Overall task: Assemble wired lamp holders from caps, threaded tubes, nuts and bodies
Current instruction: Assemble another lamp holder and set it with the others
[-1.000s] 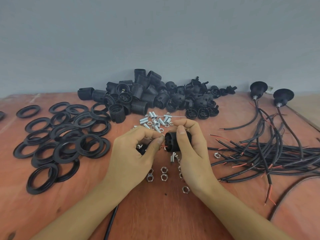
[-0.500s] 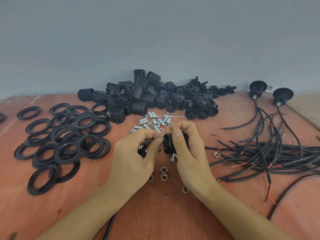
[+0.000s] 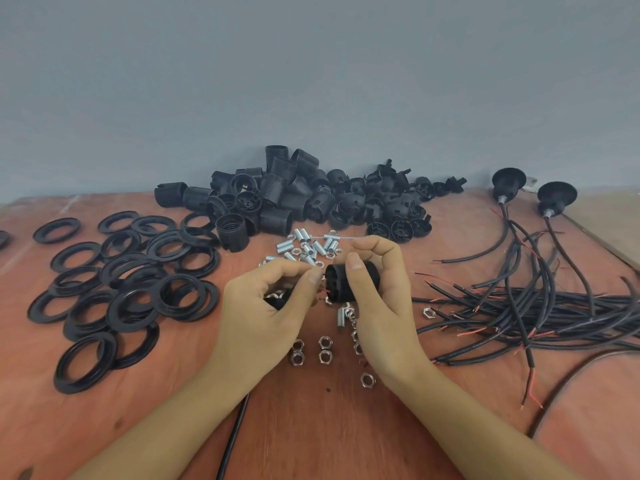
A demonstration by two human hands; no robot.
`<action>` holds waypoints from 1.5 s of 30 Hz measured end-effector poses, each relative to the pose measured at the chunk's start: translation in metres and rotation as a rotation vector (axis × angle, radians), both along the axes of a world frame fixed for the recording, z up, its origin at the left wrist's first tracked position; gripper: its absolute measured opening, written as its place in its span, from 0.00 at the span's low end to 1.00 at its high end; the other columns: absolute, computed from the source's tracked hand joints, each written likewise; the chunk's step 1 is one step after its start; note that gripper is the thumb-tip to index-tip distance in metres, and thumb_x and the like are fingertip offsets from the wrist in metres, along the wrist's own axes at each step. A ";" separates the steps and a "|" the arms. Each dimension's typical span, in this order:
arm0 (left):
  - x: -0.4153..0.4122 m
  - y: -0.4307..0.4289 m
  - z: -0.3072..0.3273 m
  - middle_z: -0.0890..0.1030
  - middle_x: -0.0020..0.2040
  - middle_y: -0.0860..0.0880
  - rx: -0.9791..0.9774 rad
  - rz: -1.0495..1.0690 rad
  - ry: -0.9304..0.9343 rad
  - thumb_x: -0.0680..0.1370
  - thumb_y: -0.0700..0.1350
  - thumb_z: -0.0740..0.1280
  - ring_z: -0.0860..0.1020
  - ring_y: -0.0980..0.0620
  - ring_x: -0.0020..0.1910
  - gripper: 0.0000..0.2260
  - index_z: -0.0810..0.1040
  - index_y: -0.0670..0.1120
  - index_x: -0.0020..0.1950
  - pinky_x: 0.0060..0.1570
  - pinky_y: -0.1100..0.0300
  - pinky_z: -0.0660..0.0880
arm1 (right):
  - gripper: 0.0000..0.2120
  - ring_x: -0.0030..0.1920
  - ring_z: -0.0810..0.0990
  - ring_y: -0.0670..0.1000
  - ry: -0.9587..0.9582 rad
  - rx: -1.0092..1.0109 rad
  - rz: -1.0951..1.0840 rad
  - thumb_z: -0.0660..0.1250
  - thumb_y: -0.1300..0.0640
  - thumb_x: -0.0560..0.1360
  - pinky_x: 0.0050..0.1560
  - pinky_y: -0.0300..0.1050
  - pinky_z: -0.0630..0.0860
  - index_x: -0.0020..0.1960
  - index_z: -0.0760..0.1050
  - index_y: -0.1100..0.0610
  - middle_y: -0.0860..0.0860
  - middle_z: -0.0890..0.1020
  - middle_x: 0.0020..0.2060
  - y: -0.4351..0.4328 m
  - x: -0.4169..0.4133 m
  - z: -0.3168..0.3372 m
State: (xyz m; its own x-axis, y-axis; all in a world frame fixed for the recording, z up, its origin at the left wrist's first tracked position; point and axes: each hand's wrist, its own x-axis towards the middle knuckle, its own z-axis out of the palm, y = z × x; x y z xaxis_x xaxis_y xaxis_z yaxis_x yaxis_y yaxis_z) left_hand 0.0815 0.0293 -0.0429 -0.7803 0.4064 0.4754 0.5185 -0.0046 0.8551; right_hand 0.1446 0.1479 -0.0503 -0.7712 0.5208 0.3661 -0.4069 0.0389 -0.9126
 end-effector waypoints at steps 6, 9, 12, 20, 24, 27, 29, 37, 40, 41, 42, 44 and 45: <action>-0.002 0.002 -0.002 0.83 0.35 0.55 -0.059 0.003 0.024 0.76 0.44 0.70 0.82 0.57 0.34 0.03 0.83 0.49 0.43 0.34 0.68 0.76 | 0.06 0.45 0.78 0.43 -0.005 0.083 -0.011 0.60 0.54 0.78 0.49 0.42 0.77 0.54 0.72 0.49 0.44 0.78 0.44 0.001 0.000 -0.002; -0.002 0.001 -0.001 0.83 0.36 0.55 -0.043 -0.008 0.027 0.76 0.47 0.70 0.81 0.59 0.34 0.04 0.82 0.48 0.43 0.34 0.70 0.74 | 0.06 0.46 0.77 0.43 0.004 0.142 -0.016 0.59 0.55 0.79 0.51 0.41 0.76 0.54 0.71 0.49 0.47 0.78 0.45 0.000 0.000 -0.001; -0.002 0.000 -0.001 0.82 0.36 0.57 -0.065 0.009 0.113 0.76 0.46 0.70 0.81 0.59 0.36 0.04 0.82 0.47 0.43 0.37 0.70 0.74 | 0.06 0.44 0.76 0.42 0.009 0.184 -0.016 0.58 0.56 0.79 0.49 0.38 0.75 0.54 0.71 0.50 0.47 0.77 0.42 -0.001 0.001 -0.001; -0.001 -0.001 -0.003 0.83 0.37 0.55 -0.048 0.041 0.238 0.75 0.42 0.69 0.81 0.56 0.36 0.04 0.83 0.44 0.44 0.37 0.63 0.77 | 0.05 0.38 0.73 0.38 0.061 0.232 0.047 0.56 0.61 0.80 0.42 0.31 0.72 0.52 0.69 0.54 0.41 0.75 0.39 -0.002 0.004 0.002; 0.000 0.001 -0.002 0.83 0.35 0.54 -0.015 0.022 0.122 0.76 0.45 0.71 0.80 0.57 0.31 0.04 0.84 0.46 0.44 0.31 0.67 0.74 | 0.05 0.40 0.74 0.39 0.036 0.203 0.038 0.56 0.59 0.80 0.44 0.33 0.73 0.52 0.69 0.52 0.40 0.75 0.39 -0.001 0.004 0.002; -0.002 0.001 -0.001 0.84 0.36 0.56 -0.028 0.013 0.049 0.75 0.48 0.71 0.79 0.61 0.31 0.05 0.84 0.47 0.45 0.31 0.69 0.73 | 0.05 0.40 0.75 0.39 0.038 0.120 0.010 0.57 0.57 0.80 0.43 0.34 0.74 0.53 0.70 0.51 0.38 0.76 0.40 0.001 0.002 0.002; -0.003 0.000 -0.001 0.84 0.36 0.55 -0.031 0.017 0.049 0.76 0.48 0.72 0.80 0.58 0.32 0.04 0.84 0.48 0.44 0.31 0.65 0.75 | 0.05 0.39 0.75 0.37 0.049 0.112 0.006 0.57 0.58 0.80 0.41 0.32 0.74 0.53 0.69 0.52 0.37 0.77 0.39 0.002 0.002 0.003; -0.001 0.000 -0.001 0.82 0.35 0.57 -0.048 0.017 0.126 0.77 0.44 0.70 0.78 0.60 0.29 0.04 0.83 0.48 0.44 0.30 0.70 0.72 | 0.04 0.40 0.74 0.39 0.049 0.162 0.004 0.56 0.58 0.80 0.43 0.33 0.73 0.53 0.69 0.53 0.42 0.76 0.40 0.002 0.002 0.003; 0.000 0.000 -0.001 0.82 0.35 0.57 -0.069 0.024 0.186 0.76 0.43 0.69 0.79 0.58 0.32 0.03 0.83 0.47 0.44 0.33 0.68 0.73 | 0.04 0.40 0.74 0.41 0.047 0.169 0.020 0.56 0.59 0.80 0.43 0.37 0.75 0.52 0.68 0.53 0.44 0.75 0.39 0.001 0.003 0.003; 0.001 0.000 -0.001 0.81 0.34 0.57 -0.074 0.021 0.201 0.76 0.42 0.69 0.79 0.58 0.31 0.03 0.83 0.46 0.44 0.33 0.68 0.73 | 0.04 0.40 0.74 0.40 0.044 0.175 0.026 0.56 0.59 0.80 0.43 0.36 0.74 0.51 0.68 0.52 0.44 0.75 0.38 0.001 0.003 0.003; 0.001 0.000 -0.001 0.80 0.33 0.57 -0.077 0.018 0.212 0.76 0.42 0.69 0.78 0.58 0.30 0.03 0.82 0.46 0.44 0.32 0.68 0.72 | 0.04 0.40 0.74 0.40 0.040 0.180 0.029 0.56 0.59 0.80 0.43 0.35 0.74 0.51 0.68 0.52 0.43 0.75 0.38 0.001 0.003 0.003; 0.002 0.001 -0.001 0.80 0.33 0.57 -0.077 0.014 0.228 0.76 0.41 0.68 0.77 0.58 0.30 0.03 0.82 0.45 0.44 0.32 0.68 0.72 | 0.04 0.40 0.74 0.39 0.034 0.190 0.025 0.56 0.59 0.80 0.44 0.34 0.74 0.50 0.68 0.52 0.42 0.75 0.39 0.002 0.003 0.002; 0.003 0.001 -0.002 0.80 0.33 0.57 -0.075 0.014 0.224 0.76 0.41 0.68 0.78 0.58 0.30 0.04 0.82 0.44 0.44 0.32 0.66 0.73 | 0.04 0.40 0.74 0.39 0.035 0.193 0.019 0.57 0.59 0.80 0.44 0.33 0.73 0.50 0.68 0.51 0.42 0.75 0.39 0.002 0.004 0.002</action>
State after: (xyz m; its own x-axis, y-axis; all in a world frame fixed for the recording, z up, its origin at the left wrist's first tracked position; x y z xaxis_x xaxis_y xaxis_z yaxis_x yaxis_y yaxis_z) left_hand 0.0843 0.0306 -0.0444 -0.6641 0.4374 0.6064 0.6953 0.0631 0.7160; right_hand 0.1485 0.1499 -0.0486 -0.7654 0.4241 0.4840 -0.4402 0.2036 -0.8745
